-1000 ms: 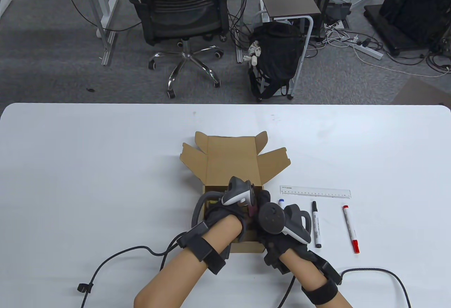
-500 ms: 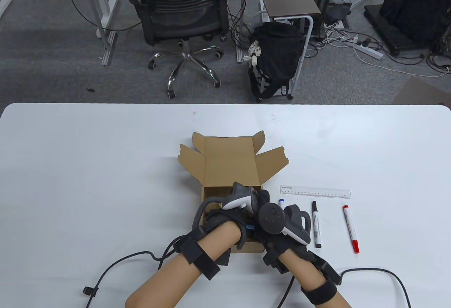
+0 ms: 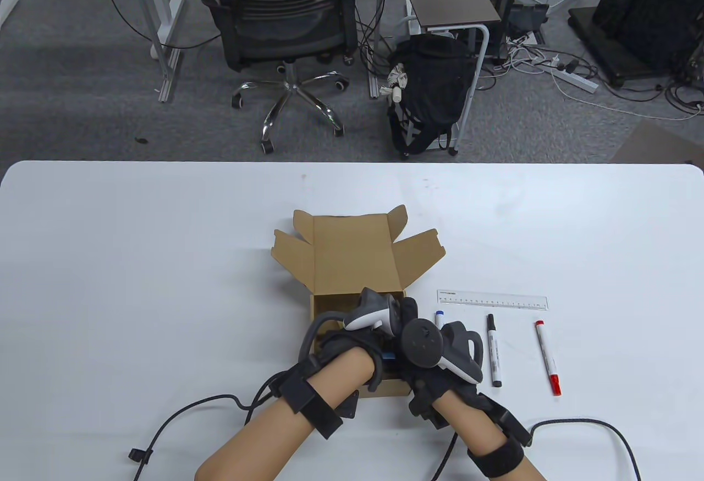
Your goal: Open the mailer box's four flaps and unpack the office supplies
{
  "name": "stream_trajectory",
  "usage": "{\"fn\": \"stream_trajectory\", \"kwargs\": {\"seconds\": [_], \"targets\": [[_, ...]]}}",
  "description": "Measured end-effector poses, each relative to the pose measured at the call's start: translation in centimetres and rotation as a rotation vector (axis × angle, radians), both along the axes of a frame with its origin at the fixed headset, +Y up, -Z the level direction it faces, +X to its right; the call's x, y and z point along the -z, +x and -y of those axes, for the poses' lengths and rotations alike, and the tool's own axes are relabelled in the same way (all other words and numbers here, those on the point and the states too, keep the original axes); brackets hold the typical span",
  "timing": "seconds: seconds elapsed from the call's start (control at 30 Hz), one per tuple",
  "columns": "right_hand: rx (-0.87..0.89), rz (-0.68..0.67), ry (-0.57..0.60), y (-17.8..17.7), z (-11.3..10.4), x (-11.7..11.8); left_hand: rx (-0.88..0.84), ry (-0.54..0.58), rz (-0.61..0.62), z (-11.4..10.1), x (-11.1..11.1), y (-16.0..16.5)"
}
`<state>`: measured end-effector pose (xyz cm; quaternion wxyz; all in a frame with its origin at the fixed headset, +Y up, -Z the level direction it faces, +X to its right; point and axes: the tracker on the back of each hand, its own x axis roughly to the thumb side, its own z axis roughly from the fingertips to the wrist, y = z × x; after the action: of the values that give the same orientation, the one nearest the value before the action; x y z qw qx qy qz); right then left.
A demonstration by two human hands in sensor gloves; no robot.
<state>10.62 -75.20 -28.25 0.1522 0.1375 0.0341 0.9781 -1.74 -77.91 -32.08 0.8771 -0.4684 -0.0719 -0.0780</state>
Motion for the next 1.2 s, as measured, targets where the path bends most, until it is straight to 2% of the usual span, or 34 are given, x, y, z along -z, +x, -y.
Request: {"fn": "stream_trajectory", "kwargs": {"seconds": [0.17, 0.5, 1.0, 1.13, 1.2], "targets": [[-0.033, 0.004, 0.014, -0.4, -0.1, -0.2, -0.021, -0.026, -0.010, 0.2, 0.1, -0.3], [-0.024, 0.012, 0.025, -0.8, -0.1, -0.2, -0.009, 0.096, 0.019, -0.1, 0.9, -0.7], [-0.036, 0.008, 0.032, -1.0, -0.1, -0.2, -0.066, -0.049, -0.004, 0.3, 1.0, -2.2], [-0.033, 0.008, 0.033, -1.1, -0.1, -0.2, -0.138, -0.177, -0.039, 0.0, 0.8, -3.5], [-0.037, 0.007, 0.035, -1.2, -0.1, -0.2, -0.146, -0.162, -0.041, 0.0, 0.7, -3.6]]}}
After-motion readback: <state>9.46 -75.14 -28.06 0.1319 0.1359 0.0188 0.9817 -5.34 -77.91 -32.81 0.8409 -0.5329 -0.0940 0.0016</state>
